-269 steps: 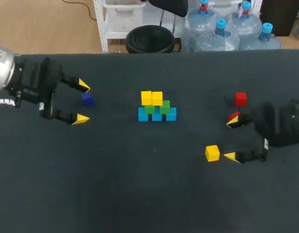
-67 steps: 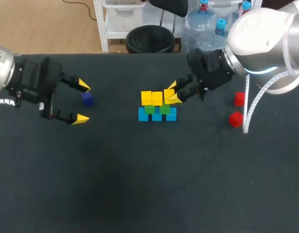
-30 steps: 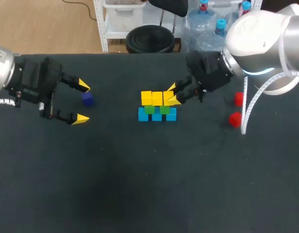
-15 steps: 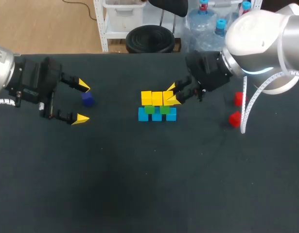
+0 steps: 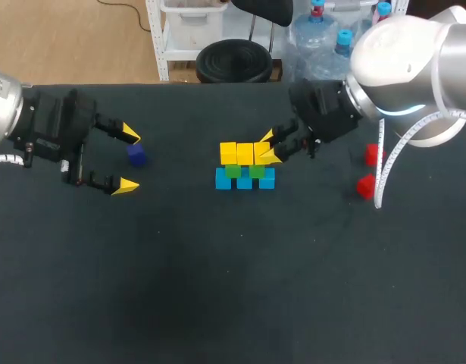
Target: Place the blue cubes, place green cubes on the blue cubes, place the yellow cubes on the green cubes, then place the red cubes on the yellow cubes, and place purple cube on the red cubes.
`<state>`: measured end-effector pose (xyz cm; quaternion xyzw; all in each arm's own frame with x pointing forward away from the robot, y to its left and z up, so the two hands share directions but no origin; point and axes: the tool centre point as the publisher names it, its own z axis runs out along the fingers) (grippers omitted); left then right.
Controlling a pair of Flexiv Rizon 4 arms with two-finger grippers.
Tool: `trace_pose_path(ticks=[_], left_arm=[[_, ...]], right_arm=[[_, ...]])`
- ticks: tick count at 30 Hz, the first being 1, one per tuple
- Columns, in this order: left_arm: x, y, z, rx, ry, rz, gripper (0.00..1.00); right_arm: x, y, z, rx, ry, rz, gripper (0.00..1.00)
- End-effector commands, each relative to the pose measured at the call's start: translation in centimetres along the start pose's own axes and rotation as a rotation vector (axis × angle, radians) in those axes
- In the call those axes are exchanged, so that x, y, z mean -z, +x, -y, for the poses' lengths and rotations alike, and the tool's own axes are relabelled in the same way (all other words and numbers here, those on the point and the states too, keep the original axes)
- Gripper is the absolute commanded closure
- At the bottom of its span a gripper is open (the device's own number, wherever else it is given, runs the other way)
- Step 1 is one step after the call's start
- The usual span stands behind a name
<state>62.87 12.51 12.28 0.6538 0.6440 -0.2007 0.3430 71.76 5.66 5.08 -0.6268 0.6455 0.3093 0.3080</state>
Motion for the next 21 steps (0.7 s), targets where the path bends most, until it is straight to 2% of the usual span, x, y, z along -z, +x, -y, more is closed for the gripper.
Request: trace_pose_path(ticks=[1, 3, 6, 8, 16, 19, 21], left_arm=[[0.04, 0.16, 0.08, -0.003, -0.003, 0.006, 0.00], [0.04, 0.16, 0.08, -0.003, -0.003, 0.006, 0.00], [0.04, 0.16, 0.08, -0.003, -0.003, 0.006, 0.00], [0.04, 0.16, 0.08, -0.003, -0.003, 0.006, 0.00], [0.04, 0.16, 0.08, -0.003, -0.003, 0.006, 0.00], [0.04, 0.16, 0.08, -0.003, -0.003, 0.006, 0.00], [0.04, 0.16, 0.08, -0.003, -0.003, 0.006, 0.00]], right_arm=[[-0.06, 0.05, 0.13, 0.002, -0.003, 0.003, 1.00], [-0.09, 0.06, 0.13, 0.003, -0.005, 0.002, 1.00], [-0.12, 0.06, 0.12, 0.004, -0.006, 0.002, 0.88], [-0.16, 0.06, 0.10, 0.003, -0.007, 0.002, 0.84], [-0.22, 0.04, 0.07, 0.002, -0.007, 0.002, 0.79], [-0.24, 0.05, 0.09, 0.002, -0.007, 0.002, 0.72], [-0.24, 0.06, 0.08, 0.001, -0.007, 0.002, 0.71]])
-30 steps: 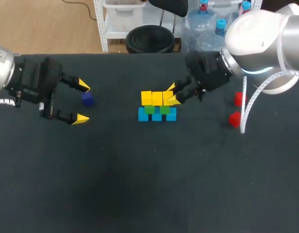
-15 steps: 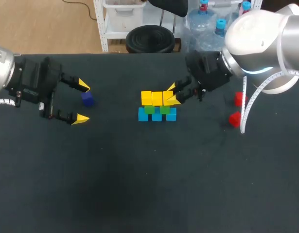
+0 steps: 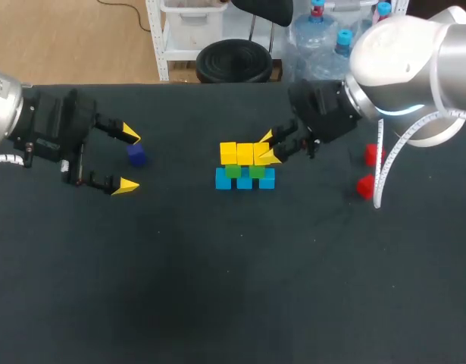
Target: Place the blue cubes, place green cubes on the blue cubes, place the yellow cubes on the green cubes, then place the red cubes on the yellow cubes, and place purple cube on the red cubes.
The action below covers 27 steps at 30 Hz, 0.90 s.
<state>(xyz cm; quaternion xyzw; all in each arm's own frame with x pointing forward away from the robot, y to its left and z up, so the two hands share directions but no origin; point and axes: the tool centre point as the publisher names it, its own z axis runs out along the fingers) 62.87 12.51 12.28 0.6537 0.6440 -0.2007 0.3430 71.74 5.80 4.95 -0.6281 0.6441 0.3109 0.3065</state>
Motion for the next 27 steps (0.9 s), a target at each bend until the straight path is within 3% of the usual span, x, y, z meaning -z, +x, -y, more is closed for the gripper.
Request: trace_pose_path(ticks=[1, 27], left_arm=[[0.04, 0.16, 0.08, -0.003, -0.003, 0.006, 0.00], [0.04, 0.16, 0.08, -0.003, -0.003, 0.006, 0.00]], right_arm=[[-0.06, 0.04, 0.10, 0.000, -0.001, 0.002, 0.71], [-0.01, 0.08, -0.28, -0.001, 0.004, 0.002, 0.54]])
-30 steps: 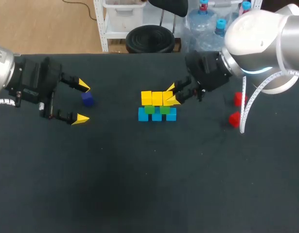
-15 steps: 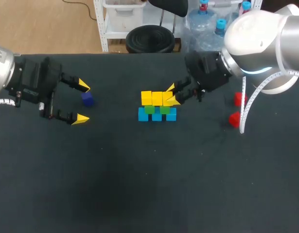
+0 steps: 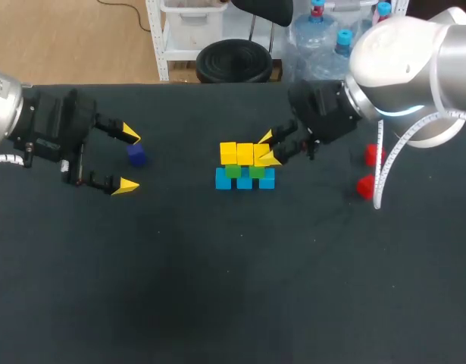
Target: Place the blue cubes, place green cubes on the blue cubes, place the yellow cubes on the green cubes, then place the red cubes on the yellow cubes, and place purple cube on the red cubes.
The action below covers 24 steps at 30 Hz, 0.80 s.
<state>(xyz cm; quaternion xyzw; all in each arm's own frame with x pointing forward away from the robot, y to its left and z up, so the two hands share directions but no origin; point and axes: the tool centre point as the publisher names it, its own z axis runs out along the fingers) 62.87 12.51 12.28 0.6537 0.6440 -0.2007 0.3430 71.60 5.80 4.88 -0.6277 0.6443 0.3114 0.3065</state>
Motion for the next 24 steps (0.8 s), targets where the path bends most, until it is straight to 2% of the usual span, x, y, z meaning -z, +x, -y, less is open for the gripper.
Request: trace_pose_path(ticks=[1, 6, 9, 12, 14, 22, 24], left_arm=[[0.0, 0.2, 0.1, -0.003, -0.003, 0.006, 0.00], [0.0, 0.2, 0.1, -0.003, -0.003, 0.006, 0.00], [0.0, 0.2, 0.1, -0.003, -0.003, 0.006, 0.00], [0.0, 0.2, 0.1, -0.003, -0.003, 0.006, 0.00], [0.0, 0.2, 0.1, -0.003, -0.003, 0.006, 0.00], [0.0, 0.2, 0.1, -0.003, -0.003, 0.006, 0.00], [0.0, 0.2, 0.1, -0.003, -0.003, 0.006, 0.00]], right_arm=[[0.0, 0.0, -0.2, 0.000, 0.004, 0.001, 0.53], [0.4, -0.1, -0.3, 0.001, 0.013, 0.000, 0.48], [0.8, -0.2, -0.4, 0.003, 0.020, 0.002, 0.32], [1.3, -0.4, -0.5, 0.006, 0.031, 0.005, 0.25], [1.7, -0.5, -0.6, 0.008, 0.040, 0.007, 0.16], [4.6, -0.7, -1.4, 0.015, 0.086, 0.011, 0.13], [5.4, -0.6, -1.6, 0.016, 0.090, 0.010, 0.05]])
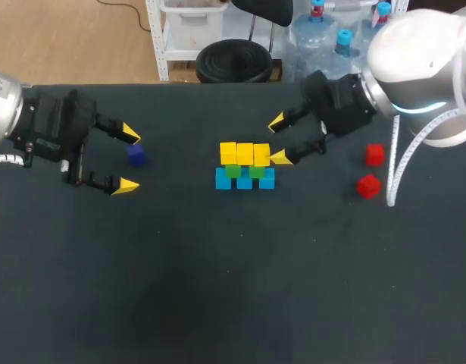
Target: Place the blue cubes, place green cubes on the blue cubes, place the yellow cubes on the green cubes, then place the red cubes on the yellow cubes, and place purple cube on the red cubes.
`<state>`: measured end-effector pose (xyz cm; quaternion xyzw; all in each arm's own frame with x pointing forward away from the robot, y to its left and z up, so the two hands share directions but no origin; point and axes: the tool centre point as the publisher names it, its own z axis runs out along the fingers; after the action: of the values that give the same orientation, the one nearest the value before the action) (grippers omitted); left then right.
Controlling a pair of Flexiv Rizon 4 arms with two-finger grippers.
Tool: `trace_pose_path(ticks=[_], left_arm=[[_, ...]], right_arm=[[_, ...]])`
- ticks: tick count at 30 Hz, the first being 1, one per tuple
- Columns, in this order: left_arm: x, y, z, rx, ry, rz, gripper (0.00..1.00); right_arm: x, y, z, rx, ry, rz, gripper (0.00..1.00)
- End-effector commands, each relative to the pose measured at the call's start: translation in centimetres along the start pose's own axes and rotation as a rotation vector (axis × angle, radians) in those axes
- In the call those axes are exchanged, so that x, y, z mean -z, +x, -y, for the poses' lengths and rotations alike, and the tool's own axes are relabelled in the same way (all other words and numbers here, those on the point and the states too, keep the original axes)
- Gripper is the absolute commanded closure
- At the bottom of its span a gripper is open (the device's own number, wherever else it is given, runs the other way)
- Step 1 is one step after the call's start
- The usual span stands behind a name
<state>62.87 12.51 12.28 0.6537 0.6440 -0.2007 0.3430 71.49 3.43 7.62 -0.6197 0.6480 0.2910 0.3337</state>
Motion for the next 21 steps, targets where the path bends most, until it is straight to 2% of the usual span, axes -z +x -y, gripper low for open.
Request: trace_pose_path(ticks=[1, 9, 17, 21], left_arm=[[0.0, 0.2, 0.1, -0.003, -0.003, 0.006, 0.00], [0.0, 0.2, 0.1, -0.003, -0.003, 0.006, 0.00], [0.0, 0.2, 0.1, -0.003, -0.003, 0.006, 0.00], [0.0, 0.2, 0.1, -0.003, -0.003, 0.006, 0.00]], right_arm=[[2.4, 0.1, -1.4, 0.002, 0.024, -0.002, 0.00], [5.4, 1.9, -2.7, 0.000, -0.016, -0.032, 0.00], [8.1, 4.2, -3.5, -0.005, -0.098, -0.013, 0.00], [9.1, 5.1, -3.9, 0.014, -0.142, -0.036, 0.00]])
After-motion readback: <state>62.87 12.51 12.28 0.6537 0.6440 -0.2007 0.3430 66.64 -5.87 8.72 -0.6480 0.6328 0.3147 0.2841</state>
